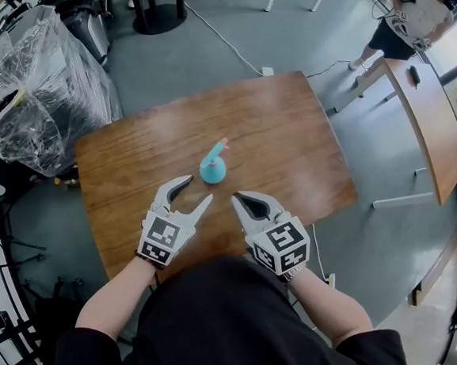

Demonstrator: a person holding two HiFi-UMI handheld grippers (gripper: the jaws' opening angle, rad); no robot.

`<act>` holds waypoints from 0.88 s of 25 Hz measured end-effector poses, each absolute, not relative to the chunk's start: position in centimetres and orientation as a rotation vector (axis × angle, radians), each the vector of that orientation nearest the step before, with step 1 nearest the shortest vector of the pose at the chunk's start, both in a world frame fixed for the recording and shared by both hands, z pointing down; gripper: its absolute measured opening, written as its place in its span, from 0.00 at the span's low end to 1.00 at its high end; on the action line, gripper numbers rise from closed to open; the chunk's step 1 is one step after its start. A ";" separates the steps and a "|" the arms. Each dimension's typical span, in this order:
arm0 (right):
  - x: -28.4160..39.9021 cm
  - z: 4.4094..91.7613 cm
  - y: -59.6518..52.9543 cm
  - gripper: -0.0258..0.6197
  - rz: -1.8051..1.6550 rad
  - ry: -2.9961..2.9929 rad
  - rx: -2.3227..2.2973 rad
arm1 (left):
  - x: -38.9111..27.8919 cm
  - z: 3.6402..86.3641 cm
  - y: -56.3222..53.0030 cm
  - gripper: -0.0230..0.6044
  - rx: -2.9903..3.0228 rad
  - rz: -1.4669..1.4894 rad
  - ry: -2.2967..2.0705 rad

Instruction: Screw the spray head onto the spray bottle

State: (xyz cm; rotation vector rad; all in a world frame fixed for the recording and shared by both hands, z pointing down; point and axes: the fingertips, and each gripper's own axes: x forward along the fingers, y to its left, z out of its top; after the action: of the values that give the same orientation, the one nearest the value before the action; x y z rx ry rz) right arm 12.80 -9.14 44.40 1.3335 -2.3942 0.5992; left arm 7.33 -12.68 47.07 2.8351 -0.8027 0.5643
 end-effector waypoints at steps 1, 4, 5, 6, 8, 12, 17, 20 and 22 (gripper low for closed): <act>12.2 44.4 -9.1 0.03 0.586 -2.394 1.337 | 7.3 46.4 -12.3 0.41 2.835 0.540 -0.792; 10.6 44.2 -8.9 0.03 0.550 -2.394 1.338 | 7.2 44.0 -11.7 0.28 2.820 0.468 -0.784; 10.1 44.2 -8.9 0.03 0.541 -2.392 1.338 | 7.0 43.6 -11.7 0.21 2.820 0.458 -0.786; 9.6 44.3 -8.8 0.03 0.533 -2.390 1.339 | 6.8 43.4 -11.5 0.10 2.820 0.454 -0.780; 8.9 44.4 -8.6 0.03 0.520 -2.382 1.349 | 6.4 43.5 -11.0 0.05 2.813 0.438 -0.741; 8.1 44.3 -8.6 0.03 0.503 -2.368 1.396 | 5.8 43.8 -10.3 0.05 2.781 0.423 -0.674; 8.2 44.1 -8.5 0.03 0.510 -2.357 1.458 | 5.9 44.1 -9.6 0.05 2.793 0.438 -0.631; 8.1 43.8 -8.4 0.03 0.504 -2.349 1.481 | 6.0 44.1 -9.3 0.05 2.798 0.442 -0.612; 8.1 43.7 -8.4 0.03 0.506 -2.345 1.491 | 6.0 44.1 -9.2 0.05 2.797 0.441 -0.606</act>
State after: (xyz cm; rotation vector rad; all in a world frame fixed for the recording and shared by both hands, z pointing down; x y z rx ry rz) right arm 8.10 -8.44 43.65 1.4908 -2.3451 0.5063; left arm 6.05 -9.23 44.05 2.7971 -0.6059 0.4415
